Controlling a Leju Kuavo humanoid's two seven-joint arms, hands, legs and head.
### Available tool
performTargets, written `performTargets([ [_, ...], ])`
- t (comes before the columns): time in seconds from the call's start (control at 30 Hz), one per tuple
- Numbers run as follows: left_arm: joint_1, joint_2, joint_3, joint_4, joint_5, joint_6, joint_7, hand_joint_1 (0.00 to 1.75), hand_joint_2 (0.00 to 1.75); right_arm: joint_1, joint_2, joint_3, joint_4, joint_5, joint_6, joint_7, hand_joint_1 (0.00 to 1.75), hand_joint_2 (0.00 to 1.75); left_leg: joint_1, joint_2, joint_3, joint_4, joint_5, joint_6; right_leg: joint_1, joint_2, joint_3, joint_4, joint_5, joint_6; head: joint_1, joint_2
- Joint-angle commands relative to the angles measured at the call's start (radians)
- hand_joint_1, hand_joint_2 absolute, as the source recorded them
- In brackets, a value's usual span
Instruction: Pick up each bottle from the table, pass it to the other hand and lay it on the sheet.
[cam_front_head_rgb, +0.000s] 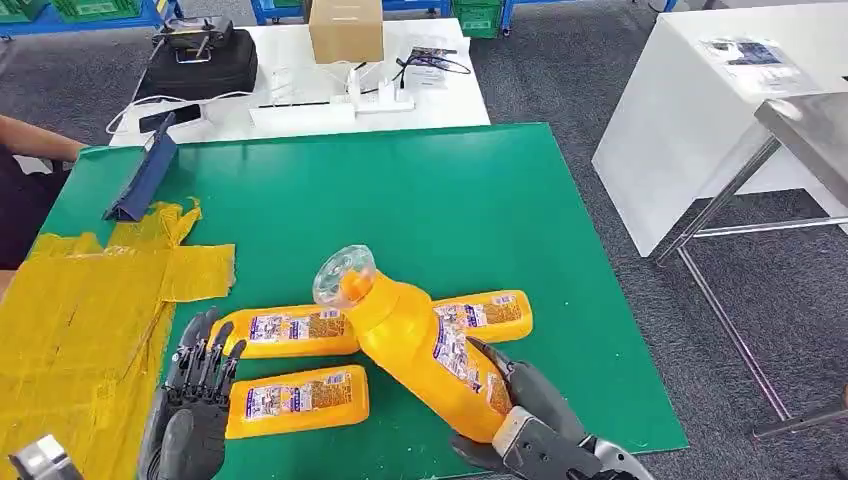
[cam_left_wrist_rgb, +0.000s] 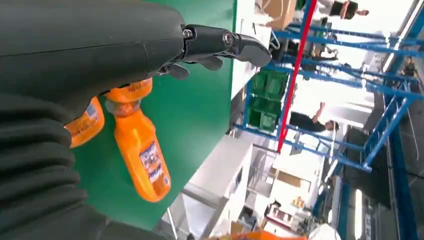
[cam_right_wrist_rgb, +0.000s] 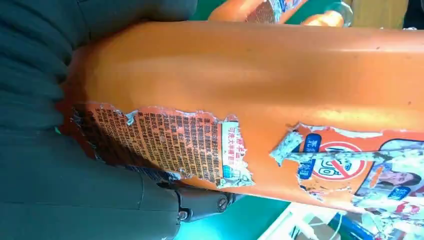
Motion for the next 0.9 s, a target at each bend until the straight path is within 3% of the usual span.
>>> performTargets([
  [0.03,-0.055,0.044,-0.075,0.011,0.01,-0.016,0.017,0.0,1.75,-0.096,0.045,0.084,0.105,0.002,0.06,-0.01,1.75,1.75,0.001,0.002,0.002,0.0,0.0,0.0,0.001,0.001,0.002,-0.001,0.0,-0.002,0.0,0.0],
  [0.33,-0.069,0.049,-0.085,0.007,0.016,-0.023,0.021,0.0,1.75,-0.145,0.061,0.119,0.176,0.024,0.1,-0.028,1.75,1.75,0.001,0.002,0.002,0.0,-0.001,0.0,0.001,0.001,0.003,-0.001,0.0,-0.003,0.0,0.0],
  [0.4,-0.105,0.09,-0.153,0.015,0.061,-0.091,0.045,0.0,1.75,-0.222,0.044,0.187,0.217,0.108,0.207,-0.034,1.75,1.75,0.001,0.003,0.003,-0.001,0.0,0.0,0.002,0.002,0.003,-0.002,0.001,-0.002,0.0,0.0],
  [0.63,-0.104,0.091,-0.151,0.015,0.075,-0.096,0.044,0.0,1.75,-0.226,0.035,0.195,0.211,0.123,0.216,-0.034,1.75,1.75,0.001,0.003,0.002,0.0,-0.001,0.0,0.001,0.001,0.003,-0.001,0.0,-0.003,0.0,0.0],
  [0.9,-0.083,0.1,-0.138,0.014,0.232,-0.19,0.038,0.0,1.75,-0.31,0.015,0.284,0.19,0.181,0.253,-0.071,1.75,1.75,0.001,0.005,0.003,0.001,-0.002,-0.001,0.002,0.003,0.003,0.0,-0.001,-0.004,0.0,0.0],
])
